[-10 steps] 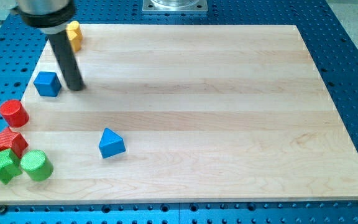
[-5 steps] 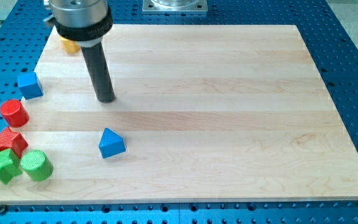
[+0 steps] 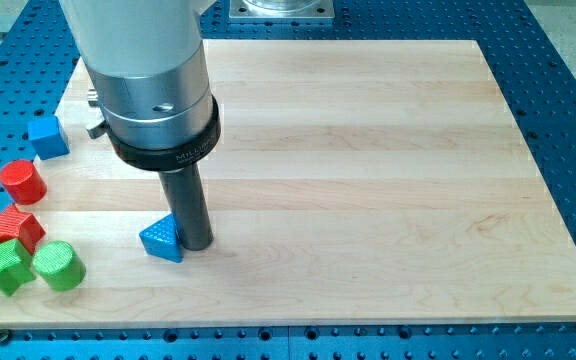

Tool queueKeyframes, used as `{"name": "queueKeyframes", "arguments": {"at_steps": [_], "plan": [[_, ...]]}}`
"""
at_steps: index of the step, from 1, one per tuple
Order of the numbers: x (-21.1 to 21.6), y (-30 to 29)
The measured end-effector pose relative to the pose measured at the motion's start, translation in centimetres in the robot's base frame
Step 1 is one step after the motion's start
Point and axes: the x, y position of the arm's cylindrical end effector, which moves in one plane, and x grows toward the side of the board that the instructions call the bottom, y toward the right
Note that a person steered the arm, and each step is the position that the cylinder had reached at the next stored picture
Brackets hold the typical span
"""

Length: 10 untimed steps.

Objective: Place the triangle to the right of the green circle

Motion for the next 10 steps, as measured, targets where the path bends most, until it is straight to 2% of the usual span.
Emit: {"name": "queueKeyframes", "arguments": {"at_steps": [1, 3, 4, 5, 7, 8, 10], "plan": [[0.1, -2.1], [6.0, -2.0], [4.0, 0.5], [1.2, 0.2], [-2.6, -3.3], [-3.6, -5.0], [-1.8, -4.7]]}}
